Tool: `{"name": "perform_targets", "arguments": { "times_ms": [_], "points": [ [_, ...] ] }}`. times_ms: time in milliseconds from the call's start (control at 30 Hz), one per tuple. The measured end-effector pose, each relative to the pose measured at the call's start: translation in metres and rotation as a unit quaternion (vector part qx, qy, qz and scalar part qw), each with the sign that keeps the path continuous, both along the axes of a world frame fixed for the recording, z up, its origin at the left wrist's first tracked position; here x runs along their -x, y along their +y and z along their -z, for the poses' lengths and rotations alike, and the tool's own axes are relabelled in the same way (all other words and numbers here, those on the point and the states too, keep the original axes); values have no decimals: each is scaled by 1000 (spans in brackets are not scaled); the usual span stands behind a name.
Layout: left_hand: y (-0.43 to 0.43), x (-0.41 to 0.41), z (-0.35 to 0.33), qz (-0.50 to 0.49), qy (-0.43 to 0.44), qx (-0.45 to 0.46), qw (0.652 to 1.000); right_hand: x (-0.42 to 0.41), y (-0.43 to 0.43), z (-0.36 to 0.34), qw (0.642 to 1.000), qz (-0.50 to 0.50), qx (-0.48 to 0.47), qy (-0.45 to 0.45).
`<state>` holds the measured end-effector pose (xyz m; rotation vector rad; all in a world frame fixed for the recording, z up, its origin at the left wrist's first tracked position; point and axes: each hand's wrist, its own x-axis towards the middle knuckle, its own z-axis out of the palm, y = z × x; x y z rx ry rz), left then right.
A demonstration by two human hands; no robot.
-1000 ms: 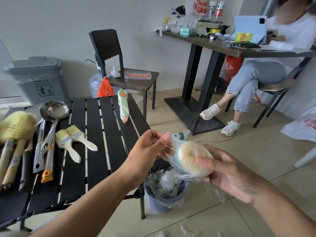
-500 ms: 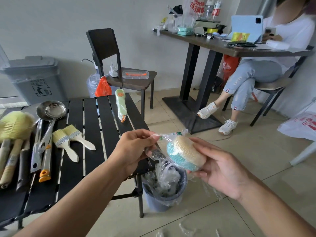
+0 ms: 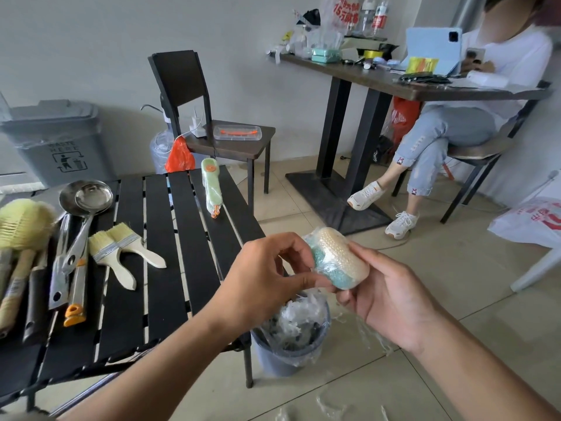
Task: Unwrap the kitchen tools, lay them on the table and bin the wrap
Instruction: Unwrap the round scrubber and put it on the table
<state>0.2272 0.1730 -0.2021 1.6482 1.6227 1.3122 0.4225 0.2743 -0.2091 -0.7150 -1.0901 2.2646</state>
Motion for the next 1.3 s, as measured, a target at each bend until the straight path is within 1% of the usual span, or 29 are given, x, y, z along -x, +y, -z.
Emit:
{"name": "perform_targets", "arguments": {
  "times_ms": [67,167,267,333,400,467,567,633,700,800,900,1033,1100,1167,1300],
  "points": [
    [2,2,0,2,10,7,1000,1,1,0,1000,6,-1,-8],
    [1,11,-1,12,68,14,998,-1,7,3,998,61,4,-27],
    [-1,18,-6,79,84,12,993,-1,10,6,993,110,-15,-48],
    [-2,17,-7,126,50,11,991,2,8,7,991,122,-27,-57],
    [-3,12,-4,154,-15,22,988,3,7,7,988,134,-40,-66],
    [-2,6,-1,142,-48,43,988,2,8,6,988,120,-62,-75],
    [-1,0,6,45,-6,79,996,-1,7,6,991,43,-90,-89],
    [2,-2,7,-3,25,82,996,-1,4,8,990,13,-96,-102],
    [0,-4,8,5,55,61,997,1,2,8,985,9,-117,-128],
    [-6,-7,7,76,71,1,995,2,2,6,977,37,-141,-157],
    [-10,-12,4,135,76,-28,988,2,4,6,977,59,-127,-159],
    [-12,-17,5,162,126,-61,977,3,5,10,982,62,-80,-158],
    [-13,-18,5,146,139,-68,977,2,9,11,982,85,-64,-159],
    [-13,-17,3,106,161,-61,979,0,14,11,980,118,-53,-151],
    [-9,-12,1,12,243,-43,969,-3,22,10,979,140,-68,-132]
  ]
}}
